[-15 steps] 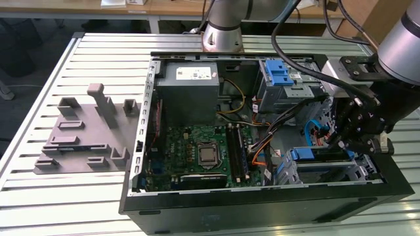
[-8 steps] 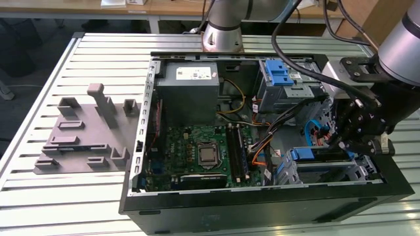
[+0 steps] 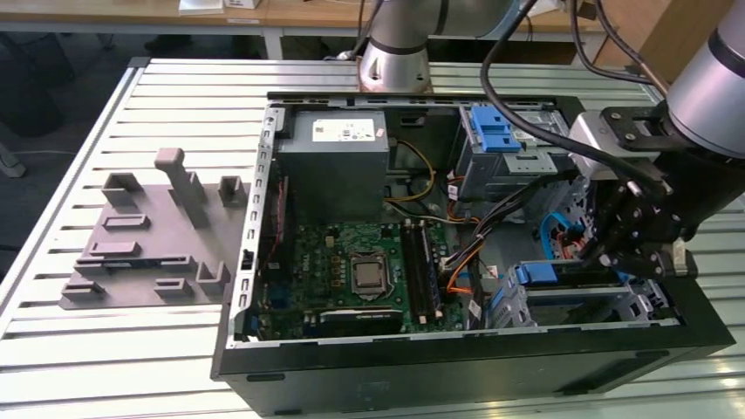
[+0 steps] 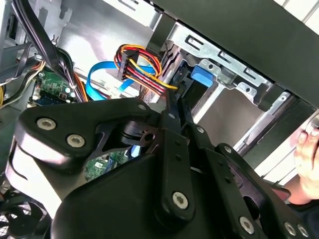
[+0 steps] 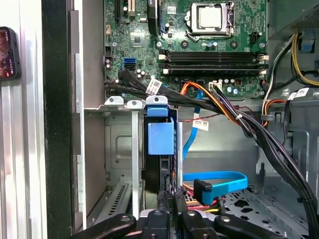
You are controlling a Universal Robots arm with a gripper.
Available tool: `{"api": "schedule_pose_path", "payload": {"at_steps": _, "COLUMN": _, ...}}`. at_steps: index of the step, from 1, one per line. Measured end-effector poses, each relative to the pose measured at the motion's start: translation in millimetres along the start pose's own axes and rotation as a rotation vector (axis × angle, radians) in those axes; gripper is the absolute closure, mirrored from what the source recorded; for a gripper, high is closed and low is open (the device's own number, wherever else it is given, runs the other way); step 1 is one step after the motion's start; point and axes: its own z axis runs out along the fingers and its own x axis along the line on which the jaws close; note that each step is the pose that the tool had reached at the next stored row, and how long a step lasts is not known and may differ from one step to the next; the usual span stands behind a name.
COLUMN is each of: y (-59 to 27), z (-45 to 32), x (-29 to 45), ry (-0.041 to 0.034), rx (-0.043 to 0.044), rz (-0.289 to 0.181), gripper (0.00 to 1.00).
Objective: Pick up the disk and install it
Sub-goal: 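Insert the first disk wire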
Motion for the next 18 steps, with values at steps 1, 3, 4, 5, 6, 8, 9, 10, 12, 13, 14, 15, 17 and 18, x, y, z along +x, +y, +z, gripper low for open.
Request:
{"api": "schedule_pose_path", "payload": {"at_steps": 1, "y": 0.0, "z": 0.8, "x": 0.0, "ry": -0.0004, "rx": 0.0000, "rz": 0.000, "gripper": 0.84}}
{"api": "schedule_pose_path", "payload": {"at_steps": 3, "y": 0.0, "z": 0.9, "x": 0.0, "ry": -0.0002, "rx": 0.0000, "rz": 0.000, "gripper": 0.84}}
{"api": "schedule_pose_path", "payload": {"at_steps": 4, "y": 0.0, "z": 1.0, "x": 0.0, "ry": -0.0002, "rx": 0.0000, "rz": 0.000, "gripper": 0.84}}
{"api": "schedule_pose_path", "payload": {"at_steps": 5, "y": 0.0, "z": 1.2, "x": 0.0, "ry": -0.0004, "rx": 0.0000, "rz": 0.000, "gripper": 0.84}}
{"api": "schedule_pose_path", "payload": {"at_steps": 6, "y": 0.0, "z": 1.2, "x": 0.0, "ry": -0.0006, "rx": 0.0000, "rz": 0.000, "gripper": 0.84}}
{"api": "schedule_pose_path", "payload": {"at_steps": 8, "y": 0.1, "z": 1.3, "x": 0.0, "ry": -0.0011, "rx": -0.0001, "rz": 0.000, "gripper": 0.84}}
{"api": "schedule_pose_path", "payload": {"at_steps": 9, "y": 0.1, "z": 1.3, "x": 0.0, "ry": -0.0020, "rx": -0.0001, "rz": 0.000, "gripper": 0.83}}
{"api": "schedule_pose_path", "payload": {"at_steps": 10, "y": 0.0, "z": 0.2, "x": 0.0, "ry": -0.0014, "rx": -0.0001, "rz": 0.000, "gripper": 0.83}}
{"api": "schedule_pose_path", "payload": {"at_steps": 12, "y": -0.1, "z": -3.1, "x": -0.1, "ry": -0.0009, "rx": -0.0003, "rz": -0.001, "gripper": 0.76}}
{"api": "schedule_pose_path", "payload": {"at_steps": 13, "y": -0.1, "z": -5.1, "x": -0.1, "ry": -0.0007, "rx": -0.0006, "rz": -0.001, "gripper": 0.76}}
{"api": "schedule_pose_path", "payload": {"at_steps": 14, "y": -0.2, "z": -6.8, "x": -0.2, "ry": -0.0008, "rx": -0.0010, "rz": 0.000, "gripper": 0.76}}
{"api": "schedule_pose_path", "payload": {"at_steps": 15, "y": -0.2, "z": -8.5, "x": -0.2, "ry": -0.0007, "rx": -0.0014, "rz": 0.000, "gripper": 0.76}}
{"api": "schedule_pose_path", "payload": {"at_steps": 17, "y": -0.3, "z": -10.7, "x": -0.2, "ry": -0.0007, "rx": -0.0024, "rz": 0.000, "gripper": 0.76}}
{"api": "schedule_pose_path", "payload": {"at_steps": 18, "y": -0.3, "z": -10.8, "x": -0.2, "ry": -0.0010, "rx": -0.0027, "rz": 0.000, "gripper": 0.78}}
